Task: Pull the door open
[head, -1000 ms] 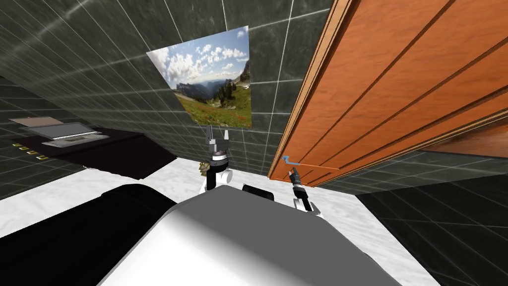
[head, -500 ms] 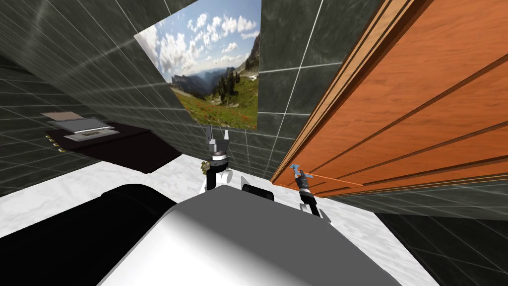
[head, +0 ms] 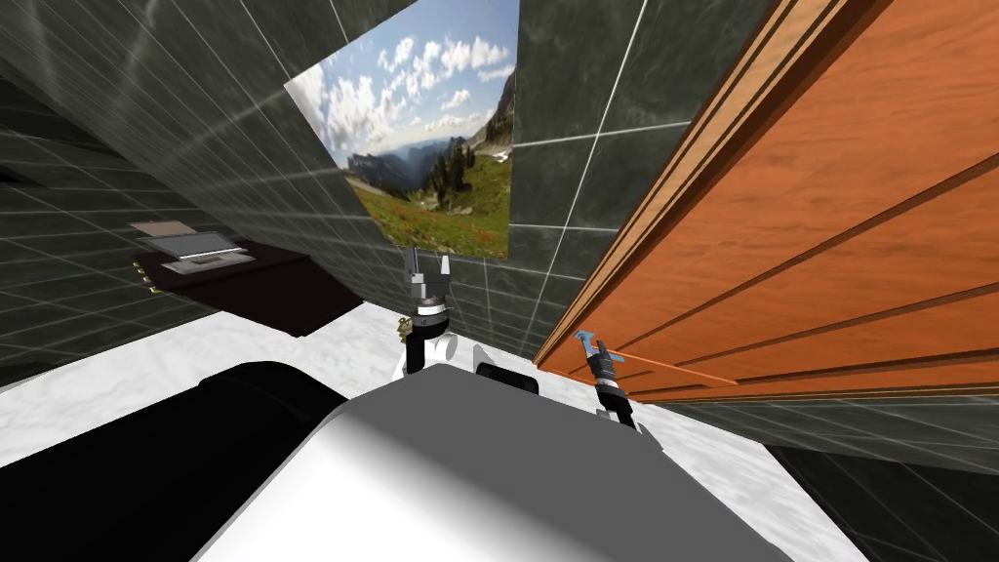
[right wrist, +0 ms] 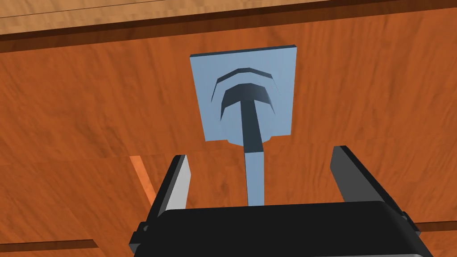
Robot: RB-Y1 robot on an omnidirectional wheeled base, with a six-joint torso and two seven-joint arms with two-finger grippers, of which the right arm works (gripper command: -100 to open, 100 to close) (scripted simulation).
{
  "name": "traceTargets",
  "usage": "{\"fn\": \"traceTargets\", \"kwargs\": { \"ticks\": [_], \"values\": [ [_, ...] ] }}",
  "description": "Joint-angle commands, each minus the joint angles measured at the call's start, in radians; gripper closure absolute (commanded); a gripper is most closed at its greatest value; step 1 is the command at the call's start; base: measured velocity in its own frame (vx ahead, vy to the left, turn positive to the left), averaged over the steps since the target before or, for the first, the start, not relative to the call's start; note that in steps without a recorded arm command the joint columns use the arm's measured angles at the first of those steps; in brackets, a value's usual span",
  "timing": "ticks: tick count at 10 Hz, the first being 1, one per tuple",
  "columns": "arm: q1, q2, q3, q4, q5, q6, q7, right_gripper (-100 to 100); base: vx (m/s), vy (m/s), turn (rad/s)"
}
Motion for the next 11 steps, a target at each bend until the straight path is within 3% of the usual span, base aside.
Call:
{"fn": "traceTargets", "kwargs": {
  "ticks": [1, 6, 11],
  "values": [
    [0.001, 0.000, 0.000, -0.004, 0.000, 0.004, 0.000, 100, -0.006, -0.002, -0.001],
    [0.001, 0.000, 0.000, -0.004, 0.000, 0.004, 0.000, 100, -0.008, -0.001, 0.001],
    [0.041, -0.035, 0.022, -0.003, 0.023, -0.049, -0.045, 100, -0.186, -0.071, 0.171]
  ]
}}
